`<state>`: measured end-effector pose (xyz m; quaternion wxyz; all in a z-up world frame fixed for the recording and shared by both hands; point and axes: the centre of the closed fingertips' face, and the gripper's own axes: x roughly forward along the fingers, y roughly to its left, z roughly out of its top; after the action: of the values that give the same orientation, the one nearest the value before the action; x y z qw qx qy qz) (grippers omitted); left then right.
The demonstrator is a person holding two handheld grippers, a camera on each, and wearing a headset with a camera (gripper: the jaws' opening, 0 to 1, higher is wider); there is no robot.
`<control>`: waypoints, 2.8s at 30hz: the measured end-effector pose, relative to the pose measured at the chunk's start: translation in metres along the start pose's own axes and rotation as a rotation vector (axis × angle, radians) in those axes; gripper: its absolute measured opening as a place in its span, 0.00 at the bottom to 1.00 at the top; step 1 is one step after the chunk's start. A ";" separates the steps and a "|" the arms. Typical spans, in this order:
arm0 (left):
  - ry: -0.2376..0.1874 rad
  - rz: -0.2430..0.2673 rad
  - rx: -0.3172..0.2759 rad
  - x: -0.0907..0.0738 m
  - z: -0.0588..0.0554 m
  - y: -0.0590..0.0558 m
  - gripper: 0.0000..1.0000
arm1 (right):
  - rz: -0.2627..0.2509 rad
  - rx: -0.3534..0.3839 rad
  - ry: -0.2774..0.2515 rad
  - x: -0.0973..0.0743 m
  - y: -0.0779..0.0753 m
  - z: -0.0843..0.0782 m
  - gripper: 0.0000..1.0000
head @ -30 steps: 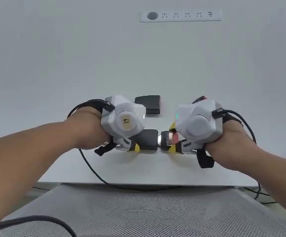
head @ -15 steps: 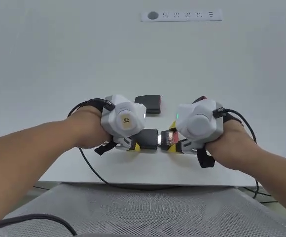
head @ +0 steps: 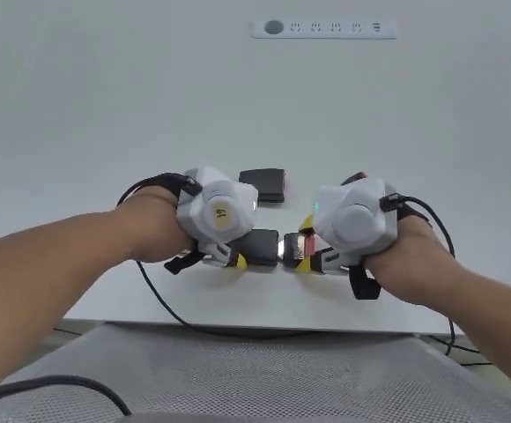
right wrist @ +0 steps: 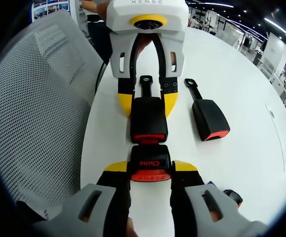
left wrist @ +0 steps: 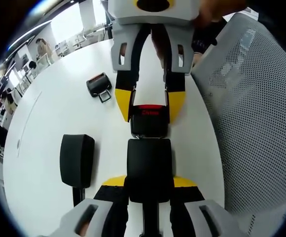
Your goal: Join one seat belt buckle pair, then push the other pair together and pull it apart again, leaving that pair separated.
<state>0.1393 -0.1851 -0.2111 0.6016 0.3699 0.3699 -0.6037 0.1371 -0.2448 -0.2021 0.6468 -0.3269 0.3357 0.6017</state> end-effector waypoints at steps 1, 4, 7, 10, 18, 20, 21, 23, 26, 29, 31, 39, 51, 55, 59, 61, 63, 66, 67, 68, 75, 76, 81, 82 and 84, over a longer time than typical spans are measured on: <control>-0.001 0.000 -0.001 0.000 0.000 0.000 0.32 | 0.000 0.000 0.000 0.000 -0.001 -0.001 0.28; -0.001 0.000 0.000 -0.001 0.001 0.000 0.32 | 0.002 -0.005 0.002 0.001 -0.001 -0.001 0.28; 0.001 0.000 0.000 0.000 0.001 0.000 0.32 | 0.002 -0.006 0.004 -0.001 0.000 -0.001 0.28; 0.000 0.000 0.000 0.000 0.001 0.000 0.32 | 0.004 -0.005 0.009 -0.001 -0.001 -0.002 0.28; -0.001 0.000 0.000 -0.002 0.002 -0.001 0.32 | 0.011 -0.005 0.020 -0.006 -0.001 -0.009 0.29; -0.001 0.000 -0.001 -0.001 0.001 -0.001 0.32 | 0.011 -0.007 0.023 -0.006 -0.001 -0.010 0.29; -0.001 0.000 -0.002 -0.001 0.001 -0.001 0.32 | 0.009 -0.013 0.026 -0.006 -0.001 -0.011 0.29; -0.002 0.000 -0.003 -0.001 0.001 -0.001 0.32 | 0.009 -0.014 0.022 -0.009 -0.002 -0.015 0.29; 0.002 -0.001 0.002 -0.002 0.002 -0.002 0.32 | 0.013 -0.002 -0.006 -0.011 -0.001 -0.016 0.30; 0.003 0.000 0.001 -0.002 0.002 -0.002 0.32 | 0.007 -0.008 -0.005 -0.011 0.000 -0.017 0.30; 0.001 0.001 -0.001 -0.002 0.002 -0.002 0.32 | 0.007 -0.008 -0.006 -0.014 0.002 -0.018 0.30; 0.000 0.002 -0.003 -0.001 -0.001 0.000 0.32 | -0.005 0.010 0.004 -0.027 -0.002 -0.040 0.31; 0.008 -0.002 0.009 -0.001 0.000 -0.002 0.32 | -0.014 0.028 0.035 -0.044 -0.003 -0.074 0.31; 0.011 -0.002 0.011 -0.001 0.001 -0.003 0.32 | -0.015 0.025 0.045 -0.049 -0.003 -0.080 0.31; 0.010 0.000 0.007 -0.002 0.001 -0.003 0.33 | -0.010 0.028 0.055 -0.053 -0.002 -0.086 0.31; 0.008 0.001 0.005 -0.002 0.002 -0.004 0.33 | -0.009 0.026 0.060 -0.054 -0.003 -0.088 0.31; 0.008 0.002 0.006 -0.003 0.003 -0.005 0.33 | -0.006 0.026 0.062 -0.055 -0.004 -0.091 0.31; 0.011 0.000 0.011 -0.003 0.003 -0.005 0.33 | -0.004 0.026 0.066 -0.057 -0.003 -0.092 0.32; 0.011 0.000 0.011 -0.003 0.002 -0.005 0.33 | -0.003 0.027 0.068 -0.058 -0.003 -0.093 0.32; 0.011 -0.001 0.012 -0.002 0.002 -0.005 0.33 | -0.001 0.023 0.070 -0.058 -0.003 -0.093 0.32; 0.007 -0.002 0.010 -0.001 0.001 -0.004 0.33 | 0.015 0.019 0.085 -0.058 -0.004 -0.096 0.32; 0.008 -0.002 0.010 -0.001 0.000 -0.004 0.33 | 0.017 0.020 0.087 -0.057 -0.004 -0.096 0.32; 0.013 -0.006 0.015 -0.001 0.000 -0.004 0.33 | 0.023 0.019 0.093 -0.056 -0.004 -0.097 0.32; 0.013 -0.007 0.015 -0.001 0.000 -0.004 0.33 | 0.022 0.019 0.094 -0.056 -0.004 -0.098 0.32; 0.019 -0.004 0.021 -0.001 0.001 -0.004 0.33 | 0.021 0.021 0.098 -0.056 -0.004 -0.099 0.33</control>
<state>0.1350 -0.1854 -0.2100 0.5928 0.3811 0.3702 -0.6053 0.1340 -0.3579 -0.2112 0.6268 -0.3457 0.3766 0.5881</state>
